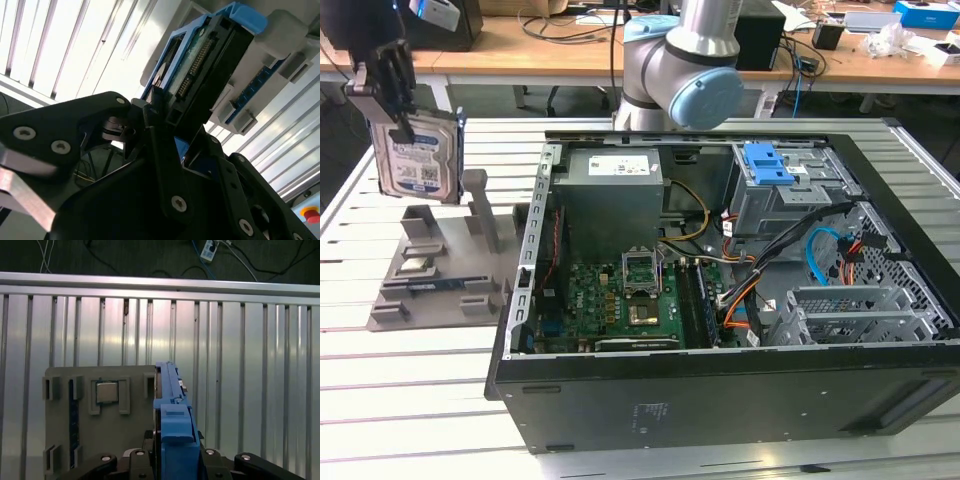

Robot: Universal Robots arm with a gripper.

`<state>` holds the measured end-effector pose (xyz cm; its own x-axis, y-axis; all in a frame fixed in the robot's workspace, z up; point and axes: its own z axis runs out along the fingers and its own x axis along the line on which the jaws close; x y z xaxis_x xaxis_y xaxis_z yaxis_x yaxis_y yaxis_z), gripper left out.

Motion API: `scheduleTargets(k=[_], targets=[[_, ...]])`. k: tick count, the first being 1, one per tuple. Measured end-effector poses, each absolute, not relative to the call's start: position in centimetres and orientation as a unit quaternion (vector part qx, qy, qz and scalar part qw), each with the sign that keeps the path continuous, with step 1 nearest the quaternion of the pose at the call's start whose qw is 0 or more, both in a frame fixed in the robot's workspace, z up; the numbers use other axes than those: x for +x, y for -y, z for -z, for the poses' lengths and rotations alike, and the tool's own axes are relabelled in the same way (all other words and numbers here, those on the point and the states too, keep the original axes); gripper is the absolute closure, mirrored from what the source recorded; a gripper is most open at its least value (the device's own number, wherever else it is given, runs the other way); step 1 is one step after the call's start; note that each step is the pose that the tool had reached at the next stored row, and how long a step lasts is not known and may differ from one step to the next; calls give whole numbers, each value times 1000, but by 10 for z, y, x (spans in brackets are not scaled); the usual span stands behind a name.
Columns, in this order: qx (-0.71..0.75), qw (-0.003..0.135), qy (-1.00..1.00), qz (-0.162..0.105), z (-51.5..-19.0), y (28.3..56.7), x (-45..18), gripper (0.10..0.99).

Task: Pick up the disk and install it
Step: 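Pick up the disk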

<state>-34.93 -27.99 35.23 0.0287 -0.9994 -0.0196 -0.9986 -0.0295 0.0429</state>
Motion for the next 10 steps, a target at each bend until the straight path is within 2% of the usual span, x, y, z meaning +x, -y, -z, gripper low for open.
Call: scheduleTargets(k=[10], targets=[[717,9,697,22,-380,278,-349,722]])
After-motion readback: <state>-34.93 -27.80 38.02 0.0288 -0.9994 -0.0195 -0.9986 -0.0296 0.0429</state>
